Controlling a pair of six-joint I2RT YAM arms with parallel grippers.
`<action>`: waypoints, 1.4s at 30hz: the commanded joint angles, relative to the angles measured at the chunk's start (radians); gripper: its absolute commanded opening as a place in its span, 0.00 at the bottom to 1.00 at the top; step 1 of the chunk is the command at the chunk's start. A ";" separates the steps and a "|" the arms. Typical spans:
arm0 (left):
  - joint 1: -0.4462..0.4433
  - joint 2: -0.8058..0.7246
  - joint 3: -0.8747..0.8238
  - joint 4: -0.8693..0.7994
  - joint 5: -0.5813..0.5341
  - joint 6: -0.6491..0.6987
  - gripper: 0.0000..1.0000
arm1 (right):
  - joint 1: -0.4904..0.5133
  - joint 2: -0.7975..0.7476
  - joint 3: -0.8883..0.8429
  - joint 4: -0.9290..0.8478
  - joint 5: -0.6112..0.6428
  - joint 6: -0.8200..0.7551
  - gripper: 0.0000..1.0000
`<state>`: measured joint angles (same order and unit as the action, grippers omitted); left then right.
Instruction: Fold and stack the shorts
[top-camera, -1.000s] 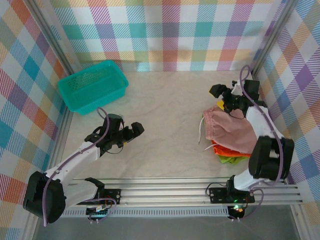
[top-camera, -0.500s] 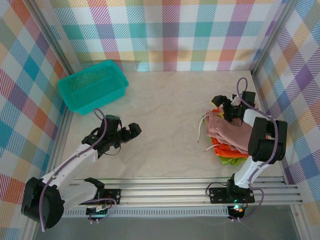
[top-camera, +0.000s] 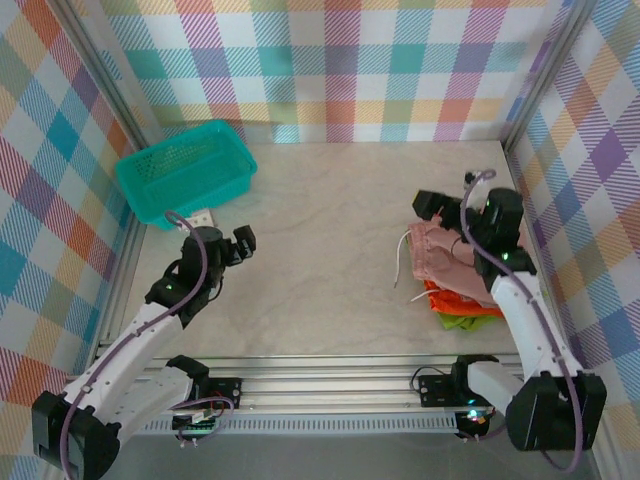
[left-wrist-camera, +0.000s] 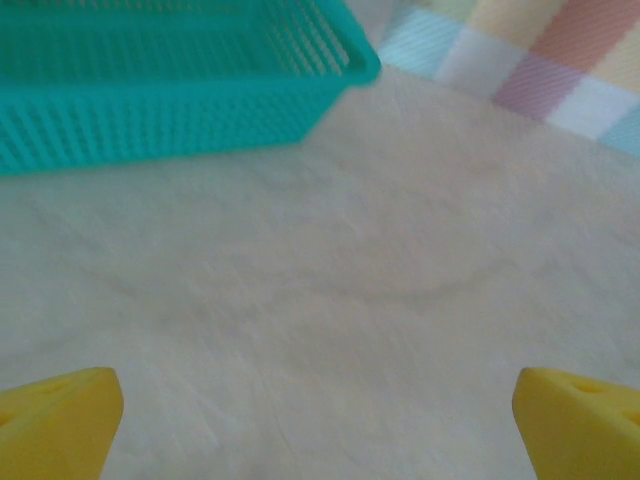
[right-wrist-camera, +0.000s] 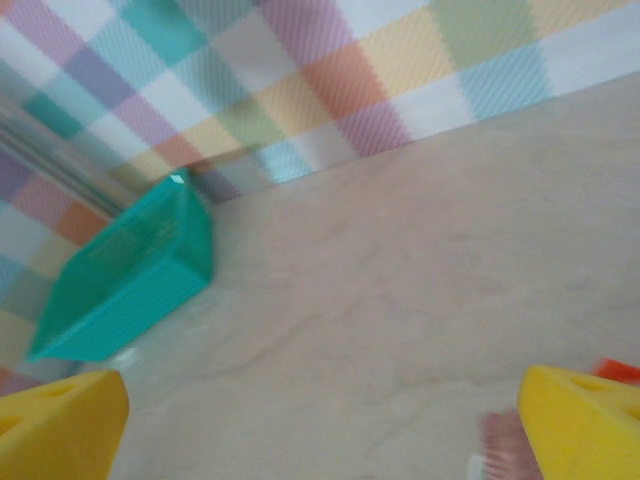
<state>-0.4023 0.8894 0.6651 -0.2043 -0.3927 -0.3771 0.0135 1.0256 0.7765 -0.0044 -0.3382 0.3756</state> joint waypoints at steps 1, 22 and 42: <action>0.008 0.023 -0.086 0.240 -0.223 0.184 1.00 | 0.003 -0.027 -0.210 0.160 0.128 -0.124 0.99; 0.164 0.395 -0.218 0.810 -0.207 0.329 1.00 | 0.024 0.368 -0.418 0.801 0.245 -0.435 0.99; 0.274 0.617 -0.235 0.953 0.009 0.357 1.00 | 0.014 0.508 -0.382 0.865 0.332 -0.390 0.99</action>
<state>-0.1471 1.4761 0.3782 0.7067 -0.5049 -0.0536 0.0330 1.5208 0.3729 0.8734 -0.0288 -0.0338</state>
